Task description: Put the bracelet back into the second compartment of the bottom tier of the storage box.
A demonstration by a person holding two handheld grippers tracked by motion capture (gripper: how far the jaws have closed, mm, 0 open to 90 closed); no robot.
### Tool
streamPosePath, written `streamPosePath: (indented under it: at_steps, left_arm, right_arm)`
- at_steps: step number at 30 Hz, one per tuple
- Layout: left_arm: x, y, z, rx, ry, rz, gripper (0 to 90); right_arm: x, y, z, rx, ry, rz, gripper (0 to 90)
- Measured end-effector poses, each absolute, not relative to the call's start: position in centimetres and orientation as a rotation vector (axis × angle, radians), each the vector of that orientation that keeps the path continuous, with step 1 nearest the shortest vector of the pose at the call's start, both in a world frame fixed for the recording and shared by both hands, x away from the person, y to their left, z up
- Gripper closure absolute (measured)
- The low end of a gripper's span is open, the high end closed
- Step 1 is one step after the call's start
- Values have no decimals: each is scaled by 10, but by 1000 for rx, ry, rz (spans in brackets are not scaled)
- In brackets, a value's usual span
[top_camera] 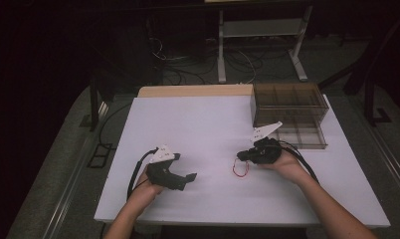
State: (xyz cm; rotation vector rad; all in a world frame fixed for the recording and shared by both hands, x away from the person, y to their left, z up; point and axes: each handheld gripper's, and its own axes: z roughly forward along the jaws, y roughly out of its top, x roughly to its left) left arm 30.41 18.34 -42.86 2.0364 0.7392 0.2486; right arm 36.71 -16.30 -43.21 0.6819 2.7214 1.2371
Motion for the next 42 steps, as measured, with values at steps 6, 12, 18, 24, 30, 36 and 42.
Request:
streamPosePath:
  at_steps: [6, 12, 18, 24, 30, 36, 42]
  left_arm:
    - [304, 183, -429, 2037, 738, 250, 37]
    - [304, 183, -429, 2037, 735, 252, 36]
    - [303, 183, -429, 2037, 734, 248, 37]
    - [303, 183, -429, 2036, 736, 245, 36]
    - [303, 182, -429, 2039, 739, 248, 36]
    - [303, 183, -429, 2036, 740, 244, 36]
    - [303, 183, -429, 2034, 734, 241, 36]
  right_arm:
    - [368, -168, -428, 687, 2700, 1254, 864]
    - [369, -173, -425, 709, 2682, 1268, 863]
    - [371, -179, -422, 727, 2664, 1267, 864]
    - [371, -185, -418, 749, 2637, 1291, 863]
    - [372, -191, -416, 772, 2616, 1294, 863]
    - [374, -199, -413, 800, 2584, 1306, 863]
    - [376, -203, -411, 818, 2560, 1308, 863]
